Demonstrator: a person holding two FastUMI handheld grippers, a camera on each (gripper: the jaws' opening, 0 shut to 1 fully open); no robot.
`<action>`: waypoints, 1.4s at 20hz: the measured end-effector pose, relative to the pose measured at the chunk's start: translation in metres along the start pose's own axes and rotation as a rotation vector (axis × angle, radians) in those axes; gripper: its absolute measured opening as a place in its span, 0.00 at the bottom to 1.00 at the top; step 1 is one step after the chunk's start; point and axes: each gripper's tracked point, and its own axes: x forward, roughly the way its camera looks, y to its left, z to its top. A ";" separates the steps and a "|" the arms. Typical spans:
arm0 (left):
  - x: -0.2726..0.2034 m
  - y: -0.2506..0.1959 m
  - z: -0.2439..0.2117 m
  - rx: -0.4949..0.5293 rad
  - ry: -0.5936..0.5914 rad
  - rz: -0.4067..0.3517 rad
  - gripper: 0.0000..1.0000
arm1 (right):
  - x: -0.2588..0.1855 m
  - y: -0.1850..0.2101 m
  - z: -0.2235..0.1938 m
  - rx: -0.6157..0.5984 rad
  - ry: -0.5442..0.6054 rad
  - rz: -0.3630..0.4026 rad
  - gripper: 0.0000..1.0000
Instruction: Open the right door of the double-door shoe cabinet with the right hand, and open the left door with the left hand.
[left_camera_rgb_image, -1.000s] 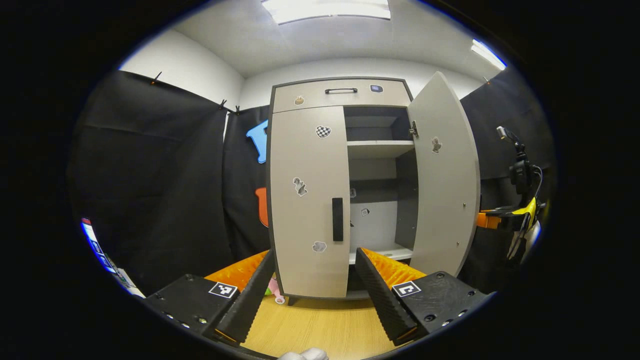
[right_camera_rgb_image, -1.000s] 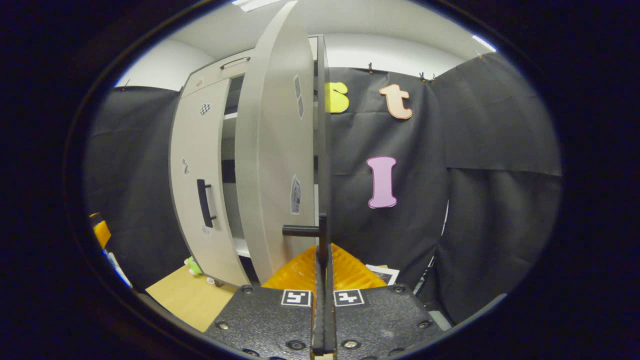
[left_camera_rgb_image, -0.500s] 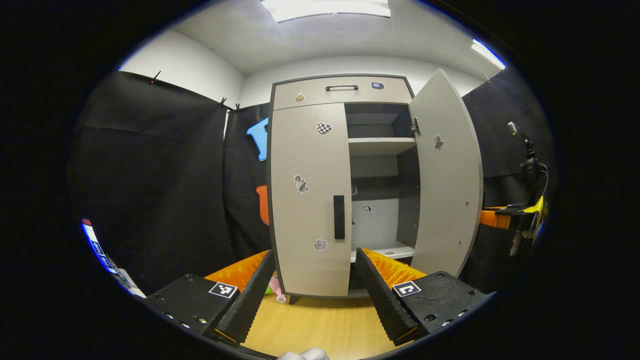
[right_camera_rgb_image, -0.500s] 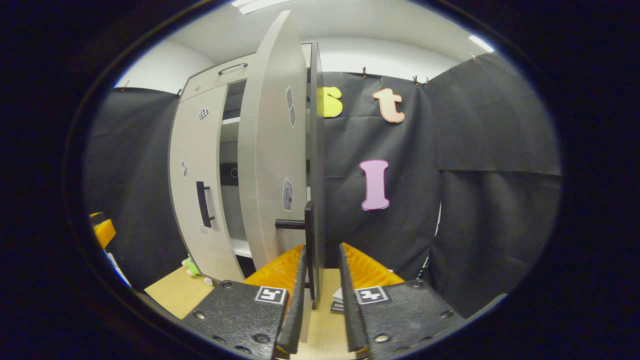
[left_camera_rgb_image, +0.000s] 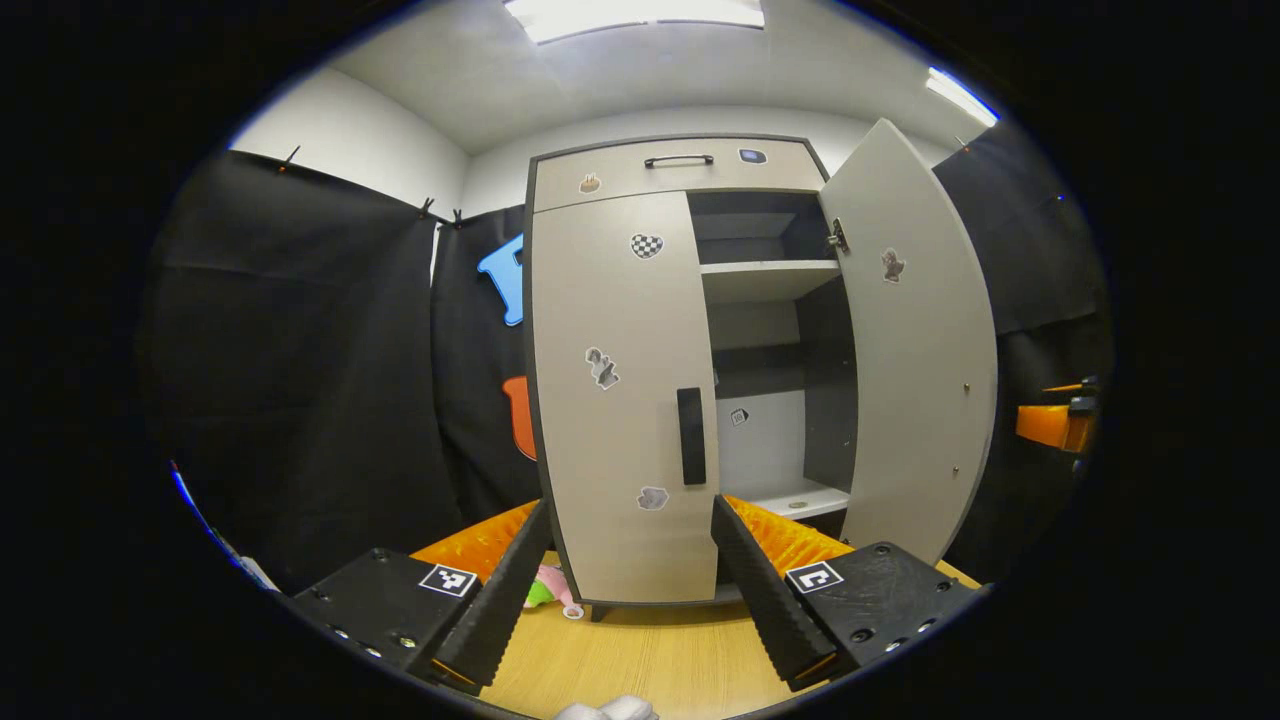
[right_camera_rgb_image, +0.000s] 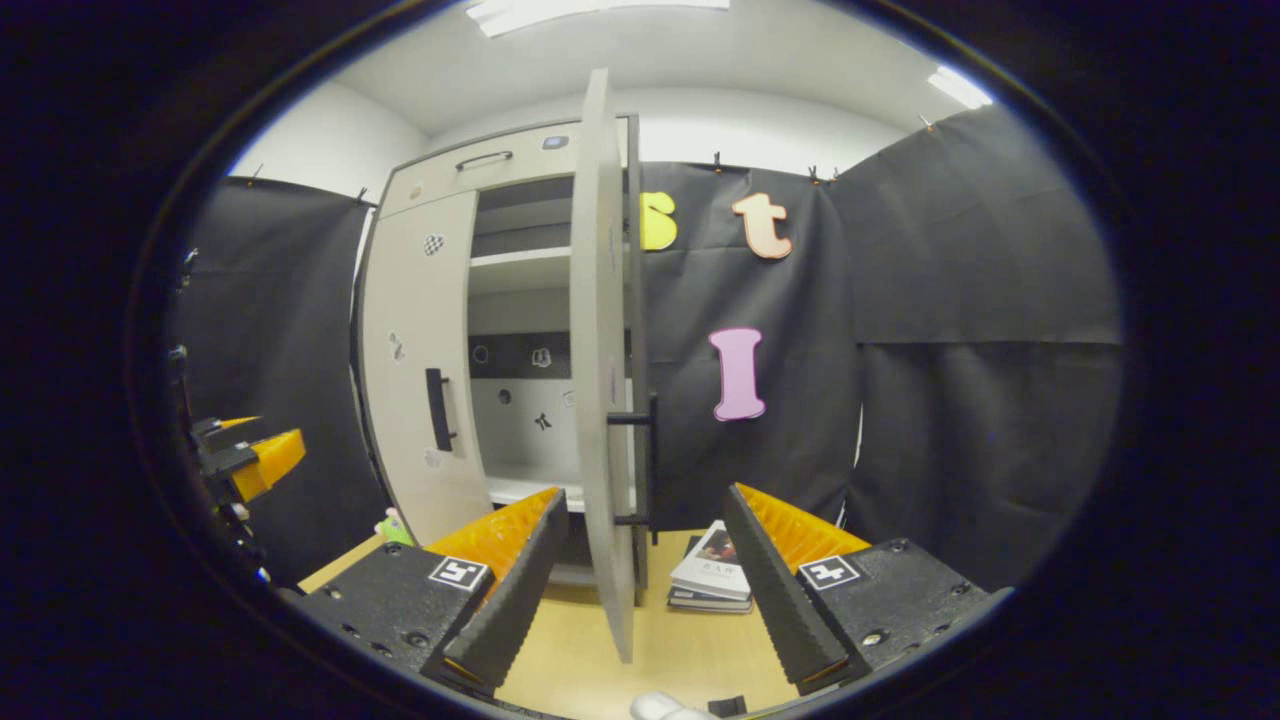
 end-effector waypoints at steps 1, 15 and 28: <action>0.007 0.003 -0.004 0.008 0.003 -0.004 0.96 | -0.003 0.009 -0.004 -0.010 0.007 0.006 0.98; 0.161 -0.024 -0.034 -0.006 0.021 -0.113 0.96 | -0.008 0.059 -0.009 -0.085 0.025 -0.085 0.96; 0.241 -0.078 -0.031 -0.036 0.015 -0.148 0.86 | -0.010 0.036 0.000 -0.084 0.024 -0.214 0.98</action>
